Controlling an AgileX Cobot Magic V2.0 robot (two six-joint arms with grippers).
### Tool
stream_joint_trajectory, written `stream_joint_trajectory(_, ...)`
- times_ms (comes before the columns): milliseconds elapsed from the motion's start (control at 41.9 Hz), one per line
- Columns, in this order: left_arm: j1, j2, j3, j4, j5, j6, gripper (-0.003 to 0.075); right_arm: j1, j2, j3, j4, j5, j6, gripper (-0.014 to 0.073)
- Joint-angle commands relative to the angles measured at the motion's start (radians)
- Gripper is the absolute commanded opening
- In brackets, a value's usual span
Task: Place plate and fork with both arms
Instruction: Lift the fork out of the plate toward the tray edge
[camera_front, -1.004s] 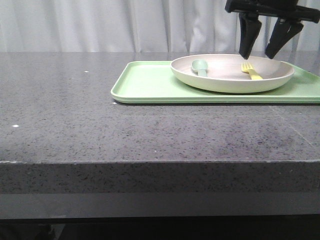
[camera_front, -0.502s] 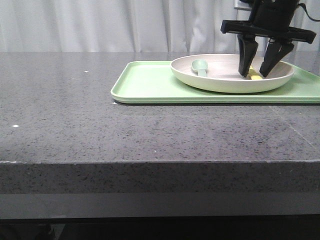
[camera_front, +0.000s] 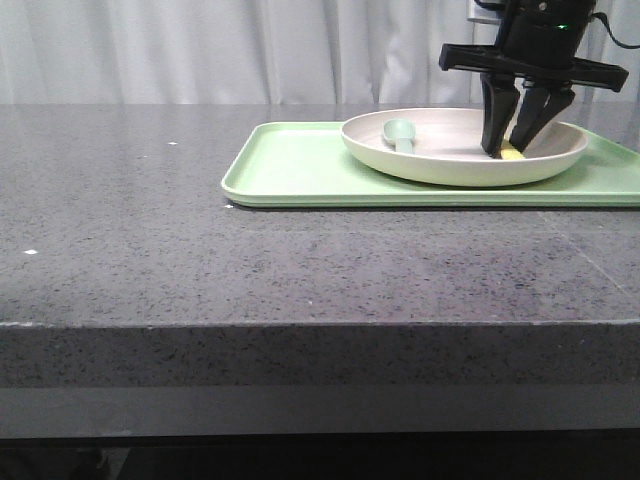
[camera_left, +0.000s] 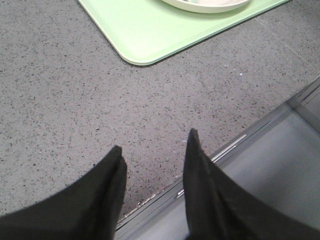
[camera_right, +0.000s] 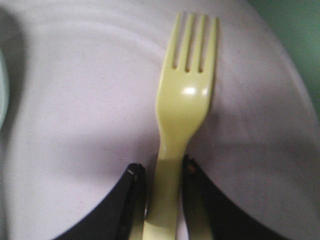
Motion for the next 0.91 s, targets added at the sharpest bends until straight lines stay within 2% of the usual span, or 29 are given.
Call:
stream_joint_trajectory(0,0.006,-0.001,-0.025,-0.029,-0.062,0.002,0.0283,-0.003,-0.056,-0.031,-0.001,-0.008,0.000,0.0133)
stream_joint_trajectory(239,0.006,-0.001,-0.025,-0.029,-0.062,0.002,0.0283,-0.003,-0.056,-0.031,-0.001,-0.009,-0.001,0.0033)
stream_joint_trajectory(741,0.006,-0.001,-0.025,-0.029,-0.062,0.002,0.0283,-0.003,-0.145,-0.031,-0.003,0.019,-0.019,0.0032)
stream_joint_trajectory(884,0.006,-0.001,-0.025,-0.029,-0.062,0.002,0.0283,-0.006,-0.197,-0.031,-0.058,0.055,-0.019,0.0032)
